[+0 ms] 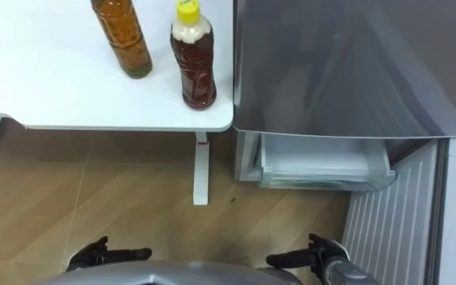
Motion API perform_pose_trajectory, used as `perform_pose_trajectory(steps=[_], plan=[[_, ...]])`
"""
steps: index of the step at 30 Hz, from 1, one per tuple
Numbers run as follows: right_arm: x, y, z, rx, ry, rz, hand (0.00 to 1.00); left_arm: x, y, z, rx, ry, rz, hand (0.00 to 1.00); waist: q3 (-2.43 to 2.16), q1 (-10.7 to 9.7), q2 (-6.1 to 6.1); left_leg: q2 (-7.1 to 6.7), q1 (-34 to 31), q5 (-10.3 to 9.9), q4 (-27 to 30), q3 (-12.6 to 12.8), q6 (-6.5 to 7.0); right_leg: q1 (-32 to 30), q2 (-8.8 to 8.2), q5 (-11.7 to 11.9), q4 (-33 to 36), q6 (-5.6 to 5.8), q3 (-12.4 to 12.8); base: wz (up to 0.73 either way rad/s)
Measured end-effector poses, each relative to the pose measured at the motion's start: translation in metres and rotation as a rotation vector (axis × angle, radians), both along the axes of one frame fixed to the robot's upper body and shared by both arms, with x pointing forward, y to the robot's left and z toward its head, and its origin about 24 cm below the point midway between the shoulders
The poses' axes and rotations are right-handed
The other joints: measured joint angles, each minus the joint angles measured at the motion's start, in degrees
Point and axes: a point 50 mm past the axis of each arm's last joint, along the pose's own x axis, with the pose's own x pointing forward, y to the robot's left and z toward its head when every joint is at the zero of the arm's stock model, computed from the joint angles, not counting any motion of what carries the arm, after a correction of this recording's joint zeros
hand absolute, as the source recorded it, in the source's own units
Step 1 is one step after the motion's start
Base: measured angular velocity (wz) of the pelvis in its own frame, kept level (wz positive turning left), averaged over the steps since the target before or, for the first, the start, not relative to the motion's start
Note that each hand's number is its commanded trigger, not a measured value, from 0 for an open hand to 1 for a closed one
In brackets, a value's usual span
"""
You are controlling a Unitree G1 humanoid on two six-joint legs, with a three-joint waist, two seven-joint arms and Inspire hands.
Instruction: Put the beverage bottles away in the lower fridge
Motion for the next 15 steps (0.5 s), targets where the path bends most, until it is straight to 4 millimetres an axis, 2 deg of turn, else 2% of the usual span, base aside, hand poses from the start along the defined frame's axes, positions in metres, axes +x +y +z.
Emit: perform_pose_trajectory(steps=[4, 8, 15], plan=[[-0.002, 0.000, 0.000, 0.009, 0.003, -0.010, 0.00, -0.008, 0.005, 0.000, 0.017, 0.016, 0.050, 0.00, 0.14, -0.01, -0.33, -0.53, -0.23, 0.00, 0.27, -0.32, 0.00, 0.21, -0.09, -0.05, -0.08, -0.02, -0.09, 0.04], [-0.007, 0.000, -0.001, 0.018, 0.018, -0.026, 0.00, -0.022, 0.010, 0.000, 0.059, 0.056, 0.088, 0.00, -0.17, -0.02, -0.50, -0.59, -0.23, -0.03, 0.78, -0.77, 0.07, 0.96, -0.28, -0.04, -0.69, 0.08, -0.43, 0.09], [-0.014, -0.001, -0.003, 0.036, 0.048, -0.106, 0.00, -0.038, 0.012, -0.001, 0.099, 0.121, 0.126, 0.00, -0.13, 0.00, -0.51, -0.71, -0.21, -0.05, 1.29, -1.84, 0.09, 1.70, -0.51, -0.23, -0.89, 0.29, -1.83, 0.11]])
